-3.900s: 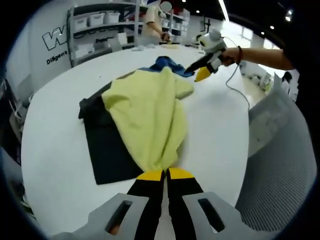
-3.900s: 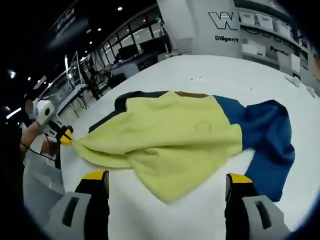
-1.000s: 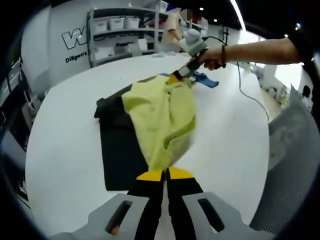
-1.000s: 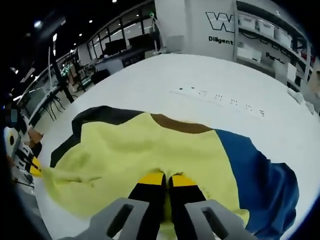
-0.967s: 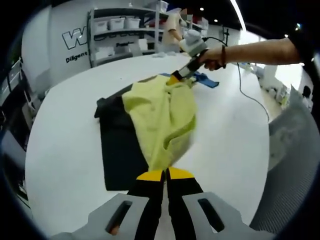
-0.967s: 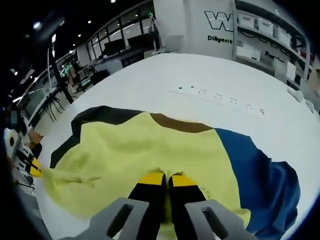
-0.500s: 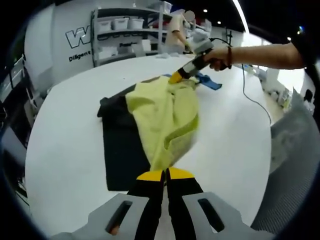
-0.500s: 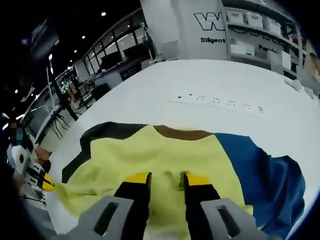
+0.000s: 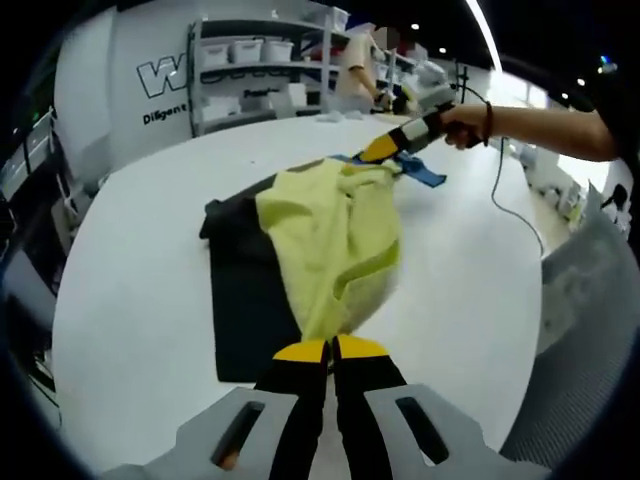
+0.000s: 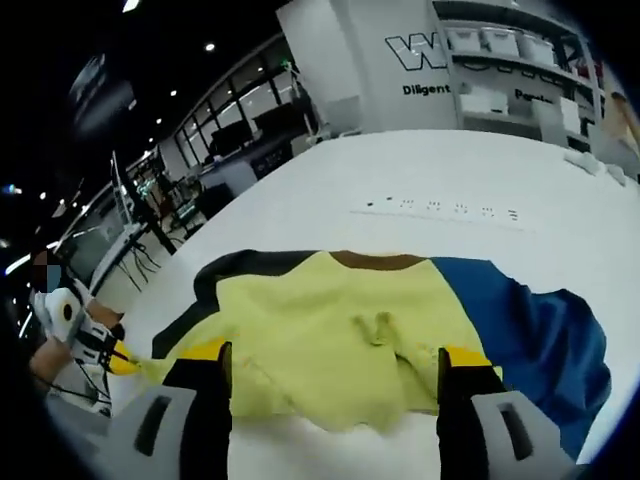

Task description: Fold the garment on the visible template until the final outline fits inside the template.

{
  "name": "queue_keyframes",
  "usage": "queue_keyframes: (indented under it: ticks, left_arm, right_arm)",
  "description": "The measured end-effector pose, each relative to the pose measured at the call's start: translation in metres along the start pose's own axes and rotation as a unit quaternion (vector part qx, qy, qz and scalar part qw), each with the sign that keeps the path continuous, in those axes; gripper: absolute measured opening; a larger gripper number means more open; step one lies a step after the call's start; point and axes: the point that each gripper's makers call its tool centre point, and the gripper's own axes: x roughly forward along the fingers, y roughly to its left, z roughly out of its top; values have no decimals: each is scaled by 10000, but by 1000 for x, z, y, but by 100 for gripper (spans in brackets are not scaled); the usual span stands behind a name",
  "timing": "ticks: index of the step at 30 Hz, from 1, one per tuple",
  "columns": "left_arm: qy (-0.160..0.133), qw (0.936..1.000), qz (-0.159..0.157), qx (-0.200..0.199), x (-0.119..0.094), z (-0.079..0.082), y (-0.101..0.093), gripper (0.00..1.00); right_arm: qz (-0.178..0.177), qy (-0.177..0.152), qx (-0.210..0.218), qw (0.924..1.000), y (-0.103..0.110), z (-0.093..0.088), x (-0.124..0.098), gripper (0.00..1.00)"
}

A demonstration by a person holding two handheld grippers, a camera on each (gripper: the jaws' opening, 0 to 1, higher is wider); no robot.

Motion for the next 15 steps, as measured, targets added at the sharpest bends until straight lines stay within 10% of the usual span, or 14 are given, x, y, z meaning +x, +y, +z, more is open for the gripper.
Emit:
queue_keyframes:
  ticks: [15]
  left_arm:
    - [-27,10000,29,-37,-2,0,-2,2]
  right_arm:
    - [146,146,-144,9997,5,-35,-15,67]
